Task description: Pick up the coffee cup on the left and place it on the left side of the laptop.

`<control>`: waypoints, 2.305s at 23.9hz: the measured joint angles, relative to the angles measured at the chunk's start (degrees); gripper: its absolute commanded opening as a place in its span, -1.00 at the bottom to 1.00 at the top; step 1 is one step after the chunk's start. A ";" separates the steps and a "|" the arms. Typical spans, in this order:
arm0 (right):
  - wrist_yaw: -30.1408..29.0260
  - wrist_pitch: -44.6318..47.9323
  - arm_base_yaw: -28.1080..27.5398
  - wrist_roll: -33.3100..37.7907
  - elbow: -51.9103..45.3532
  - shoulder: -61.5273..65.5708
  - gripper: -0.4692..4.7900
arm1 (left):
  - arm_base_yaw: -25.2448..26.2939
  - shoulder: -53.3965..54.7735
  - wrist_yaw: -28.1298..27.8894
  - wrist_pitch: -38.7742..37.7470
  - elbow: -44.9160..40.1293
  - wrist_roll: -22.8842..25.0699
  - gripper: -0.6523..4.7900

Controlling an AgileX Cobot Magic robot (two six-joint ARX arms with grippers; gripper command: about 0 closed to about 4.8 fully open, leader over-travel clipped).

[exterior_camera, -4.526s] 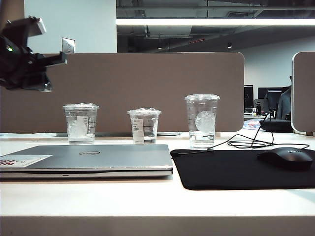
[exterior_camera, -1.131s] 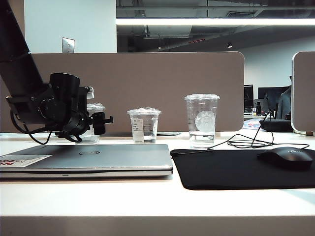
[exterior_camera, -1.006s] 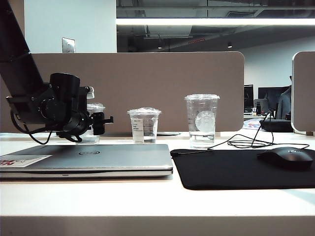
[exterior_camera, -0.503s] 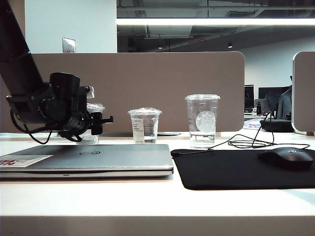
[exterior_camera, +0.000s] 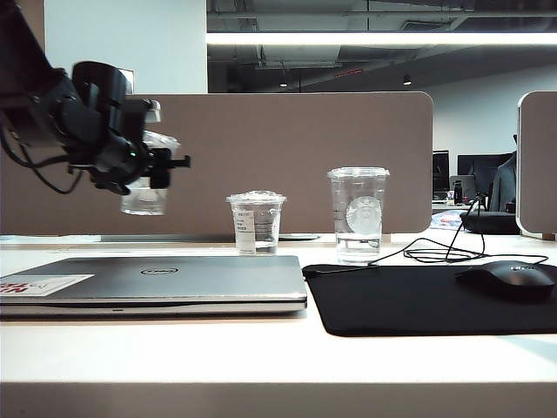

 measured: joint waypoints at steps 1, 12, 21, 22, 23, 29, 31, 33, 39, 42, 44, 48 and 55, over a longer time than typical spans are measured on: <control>0.00 0.00 0.00 0.00 0.00 0.00 -0.84 | 0.28 -0.55 -0.09 -0.04 -0.55 -0.02 -0.13; -0.02 0.02 0.00 0.00 0.00 0.07 -0.84 | 4.35 -17.75 0.26 7.45 -21.97 -0.09 -0.12; -0.07 0.02 0.00 0.00 0.00 0.09 -0.84 | 11.89 -27.17 0.63 17.49 -41.48 -2.32 -0.12; -0.09 0.00 0.00 0.00 0.00 0.09 -0.84 | 12.33 -27.17 0.83 18.45 -42.75 -2.36 -0.12; -0.09 0.00 0.00 0.00 0.00 0.09 -0.84 | 12.44 -27.17 0.90 18.88 -43.71 -2.38 -0.12; -0.09 0.00 0.00 0.00 0.00 0.09 -0.84 | 12.70 -26.88 1.16 21.53 -47.25 -2.47 -0.12; -0.11 0.00 0.00 0.00 0.00 0.09 -0.84 | 12.70 -25.57 1.16 22.77 -47.23 -2.45 -0.12; -0.13 0.00 0.00 0.00 0.00 0.09 -0.84 | 12.70 -23.43 1.14 23.45 -47.23 -2.45 -0.12; -0.15 0.00 0.00 0.00 0.00 0.09 -0.84 | 12.70 -15.78 0.92 30.38 -47.23 -2.29 -0.12; -0.15 0.00 0.00 0.00 0.00 0.09 -0.84 | 12.70 -13.38 0.59 32.15 -47.21 -2.27 -0.12; -0.66 0.00 0.00 0.00 0.00 0.09 -0.84 | 12.70 -12.35 -0.72 32.35 -47.12 -2.27 -0.12; -1.27 -0.02 0.00 0.00 0.00 0.11 -0.84 | 12.70 -11.28 -1.64 32.81 -46.49 -2.27 -0.07; -1.27 -0.04 0.00 0.00 0.00 0.11 -0.84 | 12.70 -11.30 -1.60 32.96 -46.49 -0.20 0.69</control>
